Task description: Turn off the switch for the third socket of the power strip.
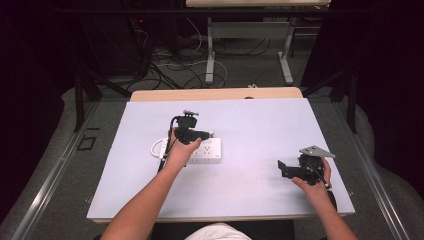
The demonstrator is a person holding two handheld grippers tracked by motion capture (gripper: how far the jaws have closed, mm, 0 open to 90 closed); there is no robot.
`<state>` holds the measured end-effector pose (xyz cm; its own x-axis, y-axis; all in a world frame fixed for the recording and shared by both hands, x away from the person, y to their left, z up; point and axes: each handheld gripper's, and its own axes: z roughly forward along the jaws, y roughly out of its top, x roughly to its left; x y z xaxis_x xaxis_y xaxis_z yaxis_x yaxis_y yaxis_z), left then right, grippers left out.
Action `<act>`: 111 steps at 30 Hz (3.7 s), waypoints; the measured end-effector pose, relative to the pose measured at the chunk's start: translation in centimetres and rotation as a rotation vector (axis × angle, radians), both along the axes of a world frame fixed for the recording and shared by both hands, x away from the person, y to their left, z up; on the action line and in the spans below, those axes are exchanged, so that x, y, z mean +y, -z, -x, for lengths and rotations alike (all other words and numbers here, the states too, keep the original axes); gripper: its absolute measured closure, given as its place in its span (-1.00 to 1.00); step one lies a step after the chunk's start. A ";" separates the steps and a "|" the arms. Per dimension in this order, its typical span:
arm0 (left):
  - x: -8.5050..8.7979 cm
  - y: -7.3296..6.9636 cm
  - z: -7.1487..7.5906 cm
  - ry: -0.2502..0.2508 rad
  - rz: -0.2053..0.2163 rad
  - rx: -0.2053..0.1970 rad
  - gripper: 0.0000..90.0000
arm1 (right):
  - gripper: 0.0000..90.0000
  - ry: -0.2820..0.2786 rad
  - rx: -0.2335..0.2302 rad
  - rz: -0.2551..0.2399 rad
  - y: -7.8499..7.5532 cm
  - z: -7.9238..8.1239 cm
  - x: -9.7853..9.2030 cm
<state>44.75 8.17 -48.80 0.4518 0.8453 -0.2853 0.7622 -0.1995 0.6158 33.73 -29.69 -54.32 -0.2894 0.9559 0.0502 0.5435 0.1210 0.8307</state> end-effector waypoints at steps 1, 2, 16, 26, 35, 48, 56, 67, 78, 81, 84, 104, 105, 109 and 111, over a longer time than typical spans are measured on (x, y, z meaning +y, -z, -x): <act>-0.1 0.1 -0.1 -0.005 -0.001 0.001 0.57 | -1.00 0.000 0.000 0.000 0.0 0.0 0.0; -0.1 0.2 -0.2 0.001 0.000 0.006 0.58 | -1.00 -0.001 0.002 0.000 0.0 0.0 0.0; -1.1 1.5 -1.4 -0.017 -0.008 0.045 0.69 | -1.00 -0.002 0.008 0.000 0.1 -0.1 0.0; -2.1 2.1 -1.9 -0.015 -0.022 0.064 0.80 | -1.00 -0.008 0.010 0.001 0.2 -0.1 -0.1; -2.6 2.5 -2.1 -0.021 -0.028 0.071 0.89 | -1.00 -0.008 0.011 -0.003 0.2 -0.1 -0.1; -2.8 3.0 -2.5 -0.035 -0.043 0.090 0.94 | -1.00 -0.017 0.013 -0.003 0.2 -0.1 -0.1; -2.8 3.1 -2.5 -0.041 -0.053 0.095 0.96 | -1.00 -0.017 0.016 -0.007 0.2 -0.1 -0.1; -2.9 3.1 -2.5 -0.041 -0.062 0.087 0.99 | -1.00 -0.019 0.014 -0.006 0.2 -0.1 0.0; -2.8 3.2 -2.5 -0.050 -0.069 0.081 0.99 | -1.00 -0.020 0.014 -0.006 0.2 -0.1 0.0; -2.7 3.2 -2.5 -0.046 -0.062 0.083 0.99 | -1.00 -0.020 0.014 -0.006 0.2 -0.1 0.0; -2.8 3.2 -2.5 -0.051 -0.067 0.082 0.99 | -1.00 -0.020 0.014 -0.006 0.3 -0.2 0.0; -3.7 3.4 -2.2 -0.036 -0.081 0.080 1.00 | -1.00 -0.021 0.013 -0.005 0.3 -0.2 -0.1; -3.6 3.4 -2.2 -0.034 -0.080 0.080 1.00 | -1.00 -0.022 0.013 -0.006 0.2 -0.2 -0.1; -3.7 3.4 -2.2 -0.031 -0.087 0.072 1.00 | -1.00 -0.020 0.016 0.000 0.2 -0.2 -0.1; -3.7 3.4 -2.1 -0.031 -0.087 0.070 1.00 | -1.00 -0.021 0.015 -0.006 0.3 -0.2 0.0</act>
<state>46.89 4.44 -52.20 0.4069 0.8813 -0.2403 0.8095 -0.2259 0.5419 33.90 -29.73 -54.58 -0.3083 0.9494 0.0605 0.5532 0.1271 0.8233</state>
